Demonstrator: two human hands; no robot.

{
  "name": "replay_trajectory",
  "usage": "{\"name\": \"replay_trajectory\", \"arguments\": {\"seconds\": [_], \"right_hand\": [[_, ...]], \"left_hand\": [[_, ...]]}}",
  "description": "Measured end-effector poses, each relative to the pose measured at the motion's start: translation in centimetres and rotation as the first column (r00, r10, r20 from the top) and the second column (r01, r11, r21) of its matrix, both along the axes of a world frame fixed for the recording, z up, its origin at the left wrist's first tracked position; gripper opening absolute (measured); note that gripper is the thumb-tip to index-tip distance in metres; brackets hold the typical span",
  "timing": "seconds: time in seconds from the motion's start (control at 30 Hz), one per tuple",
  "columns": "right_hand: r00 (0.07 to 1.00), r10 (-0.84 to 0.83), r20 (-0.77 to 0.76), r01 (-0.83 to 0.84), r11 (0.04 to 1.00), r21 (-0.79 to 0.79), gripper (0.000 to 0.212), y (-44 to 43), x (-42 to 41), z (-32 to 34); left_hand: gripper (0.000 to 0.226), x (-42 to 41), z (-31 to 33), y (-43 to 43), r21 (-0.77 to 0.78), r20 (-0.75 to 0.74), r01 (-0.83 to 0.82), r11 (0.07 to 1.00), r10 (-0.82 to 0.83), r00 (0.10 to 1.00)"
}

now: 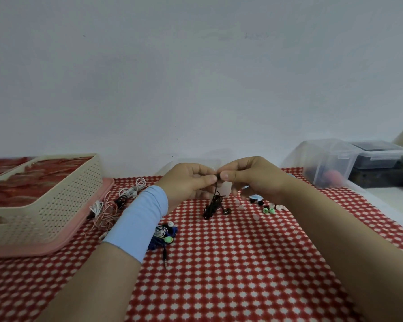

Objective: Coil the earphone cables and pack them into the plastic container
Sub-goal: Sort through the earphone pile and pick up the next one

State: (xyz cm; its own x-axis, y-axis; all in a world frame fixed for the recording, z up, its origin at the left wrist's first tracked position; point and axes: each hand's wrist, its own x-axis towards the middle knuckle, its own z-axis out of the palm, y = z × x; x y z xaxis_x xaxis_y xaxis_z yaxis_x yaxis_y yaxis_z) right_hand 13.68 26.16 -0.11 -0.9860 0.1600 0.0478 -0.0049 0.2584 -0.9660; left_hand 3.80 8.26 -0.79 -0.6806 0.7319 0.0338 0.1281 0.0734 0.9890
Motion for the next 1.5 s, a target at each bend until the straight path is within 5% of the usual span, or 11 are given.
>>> {"name": "replay_trajectory", "arguments": {"seconds": [0.2, 0.67, 0.93, 1.03, 1.17, 1.33, 1.5], "right_hand": [[1.0, 0.003, 0.019, -0.004, 0.997, 0.071, 0.019, -0.1, -0.1, -0.4], [1.0, -0.002, -0.031, 0.001, 1.0, -0.029, 0.015, -0.7, -0.7, -1.3], [0.998, -0.064, 0.004, 0.062, 0.985, 0.159, 0.011, -0.5, -0.8, -1.6], [0.994, -0.075, 0.083, 0.034, 0.907, 0.419, 0.02, -1.0, -1.0, -1.6], [0.973, -0.13, 0.19, -0.062, 0.645, 0.762, 0.045, -2.7, -1.4, -2.5], [0.979, -0.159, 0.127, -0.029, 0.512, 0.859, 0.035, -3.4, -1.8, -3.9], [0.981, -0.192, 0.037, 0.078, 0.559, 0.826, 0.019, -3.5, -2.0, -4.1]], "left_hand": [[0.019, -0.3, -0.2, -0.4, -0.039, 0.02, -0.008, 0.999, 0.009, 1.0], [0.013, -0.5, -0.1, -0.5, -0.042, -0.034, -0.048, 0.998, 0.047, 0.998], [0.011, -0.8, -0.4, -0.5, -0.117, -0.13, -0.078, 0.99, 0.063, 0.99], [0.015, -1.5, -0.4, -0.9, -0.251, -0.244, -0.125, 0.96, 0.062, 0.968], [0.015, -1.9, -0.9, -1.2, -0.478, -0.455, -0.186, 0.858, -0.061, 0.888], [0.019, -1.6, -1.1, -1.3, -0.624, -0.434, -0.146, 0.768, -0.185, 0.882], [0.019, -1.2, -1.0, -1.1, -0.565, -0.317, -0.036, 0.824, -0.177, 0.932]]}}
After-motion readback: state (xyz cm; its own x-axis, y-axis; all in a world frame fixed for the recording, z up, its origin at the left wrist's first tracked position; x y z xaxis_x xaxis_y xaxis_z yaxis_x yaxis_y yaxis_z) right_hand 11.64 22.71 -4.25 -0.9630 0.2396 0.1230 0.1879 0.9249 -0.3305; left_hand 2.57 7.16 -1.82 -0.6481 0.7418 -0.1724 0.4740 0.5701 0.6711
